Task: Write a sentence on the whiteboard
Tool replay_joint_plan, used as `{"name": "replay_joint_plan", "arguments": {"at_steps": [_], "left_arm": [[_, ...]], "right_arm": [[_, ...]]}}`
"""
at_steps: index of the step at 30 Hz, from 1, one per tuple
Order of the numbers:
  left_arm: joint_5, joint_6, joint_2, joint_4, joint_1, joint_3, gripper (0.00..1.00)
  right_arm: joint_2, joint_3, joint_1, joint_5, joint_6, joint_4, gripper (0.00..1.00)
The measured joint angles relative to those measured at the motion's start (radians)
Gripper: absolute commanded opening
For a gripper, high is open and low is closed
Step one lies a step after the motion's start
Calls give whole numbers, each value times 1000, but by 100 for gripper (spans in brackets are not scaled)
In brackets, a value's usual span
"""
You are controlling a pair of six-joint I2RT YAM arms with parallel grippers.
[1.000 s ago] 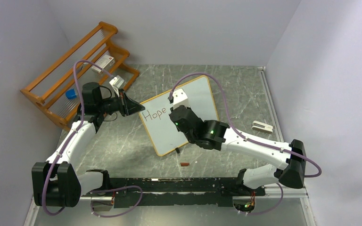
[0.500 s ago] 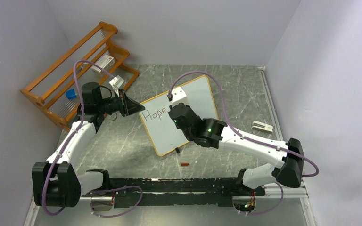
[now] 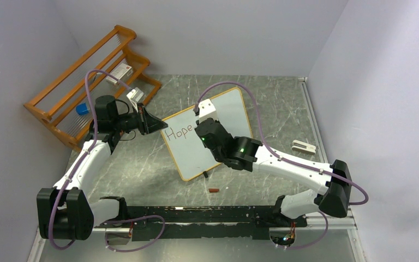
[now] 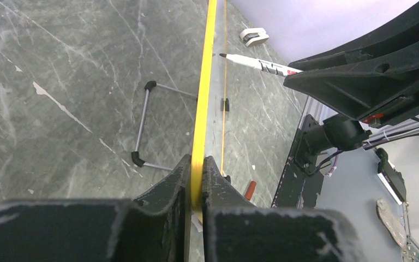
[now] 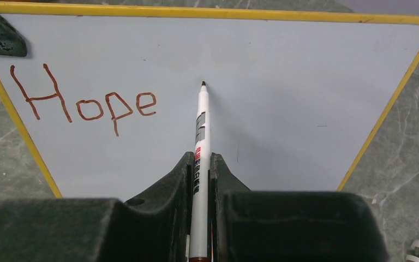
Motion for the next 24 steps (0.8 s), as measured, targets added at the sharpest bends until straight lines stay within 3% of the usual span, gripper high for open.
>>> {"name": "replay_joint_plan", "arguments": {"at_steps": [24], "left_arm": [[0, 0, 4, 0, 0, 1, 5]], "right_arm": [[22, 24, -13, -13, -26, 21, 0]]}}
